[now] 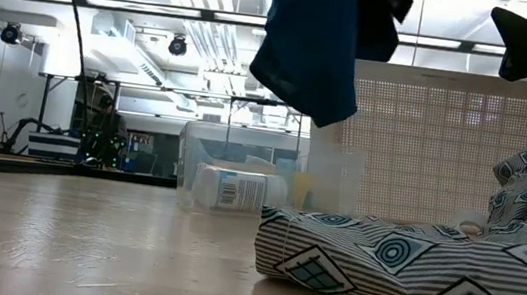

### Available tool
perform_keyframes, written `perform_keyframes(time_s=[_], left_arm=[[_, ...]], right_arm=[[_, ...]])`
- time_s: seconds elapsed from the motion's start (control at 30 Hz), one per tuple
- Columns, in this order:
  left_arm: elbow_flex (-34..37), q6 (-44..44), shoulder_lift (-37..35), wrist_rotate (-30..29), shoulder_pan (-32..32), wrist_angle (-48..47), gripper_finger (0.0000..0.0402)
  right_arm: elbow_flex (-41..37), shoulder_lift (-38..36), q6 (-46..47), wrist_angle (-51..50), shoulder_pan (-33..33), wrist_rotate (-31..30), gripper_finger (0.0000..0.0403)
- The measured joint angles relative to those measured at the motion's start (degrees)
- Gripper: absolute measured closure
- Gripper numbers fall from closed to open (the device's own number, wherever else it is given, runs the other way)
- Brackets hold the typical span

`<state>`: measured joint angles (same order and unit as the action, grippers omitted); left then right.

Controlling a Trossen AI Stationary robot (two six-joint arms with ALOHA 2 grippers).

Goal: Pick & Place Medicine items
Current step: Put the blue patient gown into the white bin

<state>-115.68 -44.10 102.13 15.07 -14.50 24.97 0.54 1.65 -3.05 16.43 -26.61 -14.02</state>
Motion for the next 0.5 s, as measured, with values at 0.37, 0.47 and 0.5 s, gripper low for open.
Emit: perform_keyframes(time_s=[0.37, 0.47, 0.5], left_arm=[[-19.48, 2.59, 14.27, 1.87, -5.67, -0.34, 0.0348], [-16.51, 2.88, 14.74, 2.72, -6.56, 4.21, 0.0348], [-16.35, 3.5, 14.98, 2.69, -6.84, 4.17, 0.0348]], right_arm=[[0.0, 0.0, 0.0, -0.02, 0.0, 0.0, 0.0023], [0.0, 0.0, 0.0, -0.08, 0.04, 0.04, 0.0023], [0.02, -0.02, 0.0, -0.09, -0.01, -0.06, 0.0023]])
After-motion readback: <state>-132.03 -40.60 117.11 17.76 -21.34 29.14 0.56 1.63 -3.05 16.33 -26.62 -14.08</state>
